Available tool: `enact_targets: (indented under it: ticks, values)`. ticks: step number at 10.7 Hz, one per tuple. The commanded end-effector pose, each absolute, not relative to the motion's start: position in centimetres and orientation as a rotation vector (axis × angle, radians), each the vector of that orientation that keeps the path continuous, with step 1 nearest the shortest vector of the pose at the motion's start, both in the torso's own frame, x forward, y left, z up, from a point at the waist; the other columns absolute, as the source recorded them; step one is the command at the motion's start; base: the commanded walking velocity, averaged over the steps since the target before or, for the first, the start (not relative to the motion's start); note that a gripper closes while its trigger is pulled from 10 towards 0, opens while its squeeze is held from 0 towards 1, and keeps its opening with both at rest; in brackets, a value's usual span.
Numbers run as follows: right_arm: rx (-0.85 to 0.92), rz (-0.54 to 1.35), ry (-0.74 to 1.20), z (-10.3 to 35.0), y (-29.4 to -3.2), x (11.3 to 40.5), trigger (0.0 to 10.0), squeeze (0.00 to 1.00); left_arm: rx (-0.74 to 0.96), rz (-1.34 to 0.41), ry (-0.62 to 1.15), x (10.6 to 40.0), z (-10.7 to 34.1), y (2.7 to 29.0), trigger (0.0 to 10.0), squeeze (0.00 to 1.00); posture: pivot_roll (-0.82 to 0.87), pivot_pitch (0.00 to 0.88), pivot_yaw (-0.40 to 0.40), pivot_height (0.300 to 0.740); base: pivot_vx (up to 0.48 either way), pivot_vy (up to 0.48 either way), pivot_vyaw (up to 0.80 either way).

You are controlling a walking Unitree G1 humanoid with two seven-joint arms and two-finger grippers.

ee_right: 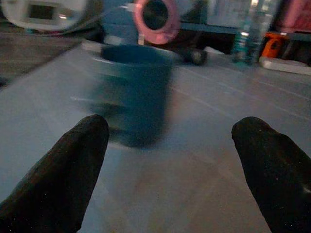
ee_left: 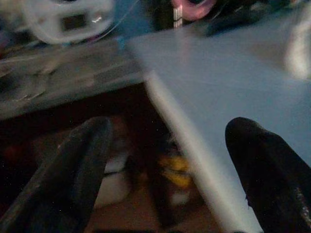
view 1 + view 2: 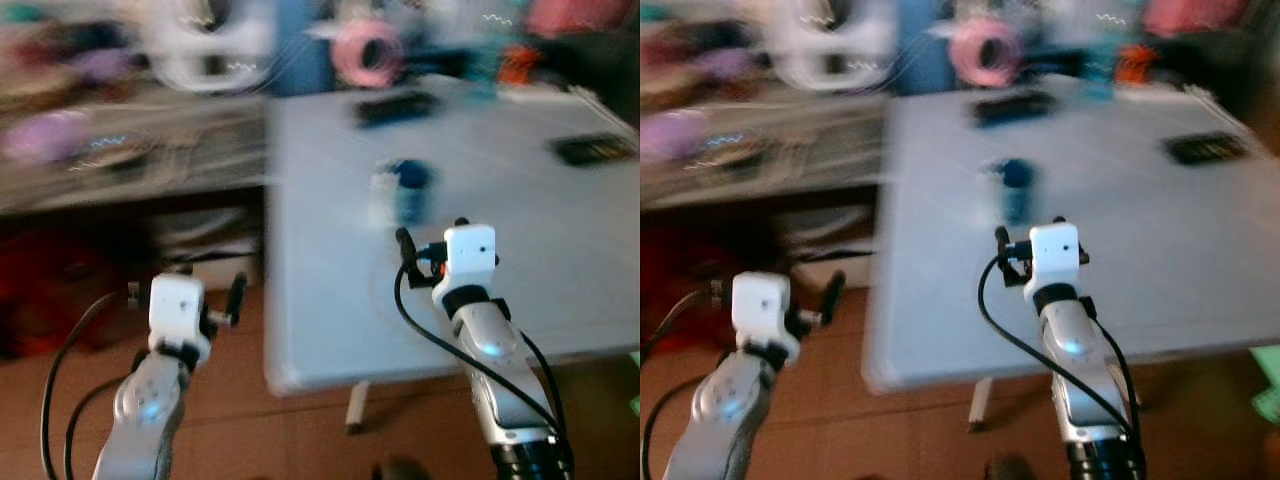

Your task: Setting the table

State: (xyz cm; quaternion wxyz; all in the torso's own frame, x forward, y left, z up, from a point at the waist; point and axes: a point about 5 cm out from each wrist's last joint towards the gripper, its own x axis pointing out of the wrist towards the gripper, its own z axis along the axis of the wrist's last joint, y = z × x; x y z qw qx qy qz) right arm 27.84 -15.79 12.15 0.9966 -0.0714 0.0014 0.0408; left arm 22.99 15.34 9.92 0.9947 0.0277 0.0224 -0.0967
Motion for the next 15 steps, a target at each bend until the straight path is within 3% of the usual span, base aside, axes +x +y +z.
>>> enact_targets:
  ticks: [1, 2, 3, 4, 5, 6, 12, 13, 14, 15]
  values:
    - [-0.123, 0.094, -0.006, 12.5, -15.4, 28.0, 10.0, 0.00, 0.070, -0.178, 0.058, 22.6, 9.7, 15.9, 10.0, 0.00, -0.02, 0.008, 0.076, 0.740, 0.000, 0.000, 0.00]
    - [-0.115, 0.102, -0.006, 12.5, -15.3, 28.1, 10.0, 0.00, 0.067, -0.177, 0.055, 22.7, 9.8, 15.9, 10.0, 0.00, -0.02, 0.016, 0.073, 0.740, 0.000, 0.000, 0.00]
    - [-0.099, 0.112, -0.006, 12.4, -15.0, 28.5, 10.0, 0.69, 0.068, -0.171, 0.056, 22.6, 9.8, 16.0, 10.0, 0.00, -0.01, 0.023, 0.074, 0.740, 0.000, 0.000, 0.00]
    - [-0.103, 0.103, -0.012, 12.6, -14.9, 29.1, 10.0, 1.00, 0.067, -0.170, 0.056, 22.6, 9.8, 16.0, 10.0, 0.00, -0.01, 0.029, 0.075, 0.740, 0.000, 0.000, 0.00]
    - [-0.090, 0.115, -0.015, 13.1, -14.5, 30.0, 10.0, 0.27, 0.067, -0.169, 0.057, 22.5, 9.9, 15.9, 10.0, 0.00, -0.01, 0.048, 0.077, 0.740, 0.000, 0.000, 0.00]
    - [-0.089, 0.136, -0.009, 13.2, -13.9, 30.4, 10.0, 0.00, 0.069, -0.173, 0.066, 22.2, 9.8, 15.9, 10.0, 0.00, -0.01, 0.058, 0.079, 0.740, 0.000, 0.000, 0.00]
    - [-0.065, 0.181, 0.044, 12.9, -11.6, 32.5, 10.0, 0.00, 0.042, -0.228, 0.071, 22.1, 9.9, 15.1, 10.0, 0.00, 0.00, 0.094, 0.087, 0.740, 0.000, 0.000, 0.00]
    - [-0.056, 0.198, 0.044, 13.0, -11.3, 32.6, 4.6, 0.00, 0.037, -0.234, 0.071, 22.1, 9.9, 15.1, 10.0, 0.00, 0.00, 0.102, 0.084, 0.740, 0.000, 0.000, 0.00]
    - [-0.049, 0.212, 0.042, 13.0, -11.1, 32.7, 0.0, 0.00, 0.029, -0.240, 0.069, 22.1, 9.9, 15.0, 10.0, 0.00, 0.00, 0.104, 0.083, 0.740, 0.000, 0.000, 0.00]
    - [-0.025, 0.233, 0.039, 13.1, -11.0, 32.6, 0.0, 0.00, 0.025, -0.242, 0.066, 22.0, 10.0, 14.9, 10.0, 0.00, 0.00, 0.106, 0.082, 0.740, 0.000, 0.000, 0.00]
